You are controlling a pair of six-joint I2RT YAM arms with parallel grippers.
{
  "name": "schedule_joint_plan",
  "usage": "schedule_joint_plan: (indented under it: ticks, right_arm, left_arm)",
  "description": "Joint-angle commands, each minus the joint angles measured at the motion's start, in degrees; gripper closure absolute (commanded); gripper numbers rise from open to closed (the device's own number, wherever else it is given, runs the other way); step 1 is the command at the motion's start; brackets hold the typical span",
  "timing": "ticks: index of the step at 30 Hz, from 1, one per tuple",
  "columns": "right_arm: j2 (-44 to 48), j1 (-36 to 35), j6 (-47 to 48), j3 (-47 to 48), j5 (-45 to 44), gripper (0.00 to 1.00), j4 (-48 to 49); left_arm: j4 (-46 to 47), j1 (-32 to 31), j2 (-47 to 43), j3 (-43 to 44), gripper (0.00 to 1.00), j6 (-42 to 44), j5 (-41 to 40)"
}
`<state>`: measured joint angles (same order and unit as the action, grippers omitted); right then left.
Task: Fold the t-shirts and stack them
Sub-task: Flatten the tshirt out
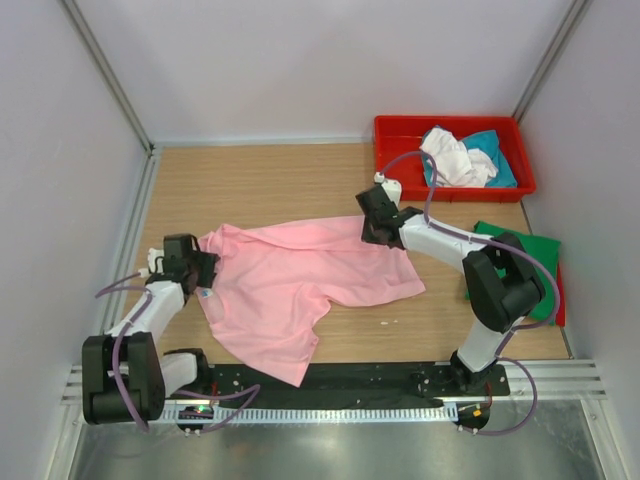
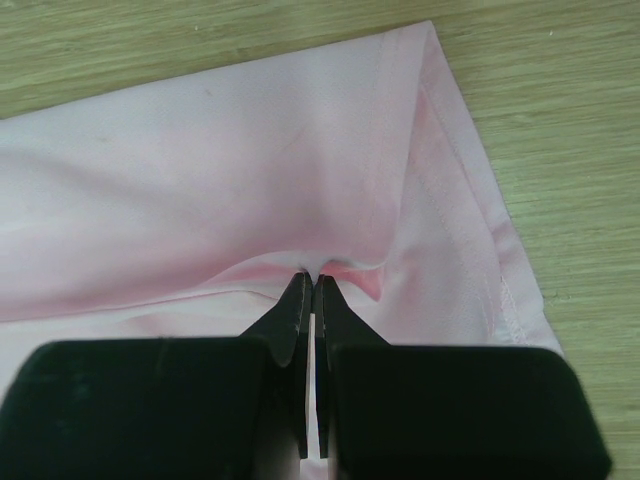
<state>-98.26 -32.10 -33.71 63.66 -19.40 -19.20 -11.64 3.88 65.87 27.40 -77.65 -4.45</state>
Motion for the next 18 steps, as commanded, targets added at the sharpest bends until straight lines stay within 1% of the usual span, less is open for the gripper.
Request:
schedule_joint_plan:
  ticks: [1,4,5,8,10,11,12,15,16,18]
  right_arm:
    - [0.0,0.5,0.9,2.9,-1.7,0.99,0.2]
    - [-0.3,0.8,1.2,3.6,-1.7,0.99,-0.1]
    - [-0.3,0.8,1.3,3.7,-1.8,0.99,-0.3]
    - [-0.2,0.9,1.4,4.1,-1.9,0.99,-0.3]
    - [-0.4,1.2,1.5,4.6,-2.0,0.99,-0.5]
    - [-0.5,1.2,1.5,4.8,-2.1,0.99,-0.5]
    - [-0.6,1.3,1.6,5.3,-2.1,0.99,-0.6]
    - [-0.4,1.8,2.4,6.7,-2.4,0.99,-1.4]
    - [-0.3,1.9,2.9,7.3,-2.5,0.99,-2.0]
    - [0.8,2.3,3.9,9.2,-2.7,0.99,-2.8]
  left_arm:
    - [4.2,0.1,0.9,-0.9,0.60,-0.2,-0.7]
    - [5.0,0.2,1.9,-1.0,0.64,0.0,-0.7]
    - [5.0,0.2,2.2,-0.9,0.71,0.0,-0.8]
    - [5.1,0.1,2.5,-0.2,0.82,0.5,-0.8]
    - [5.2,0.2,2.8,0.5,0.86,1.1,-1.4]
    - [5.2,0.2,2.9,0.7,0.94,1.4,-1.6]
    - [5.1,0.3,3.0,1.4,1.00,1.7,-1.7]
    - [4.9,1.9,3.2,3.4,1.00,4.5,-0.6]
    - [2.9,2.4,3.0,6.1,1.00,5.7,-0.2]
    - [-0.5,3.1,2.3,10.5,1.00,11.1,0.3]
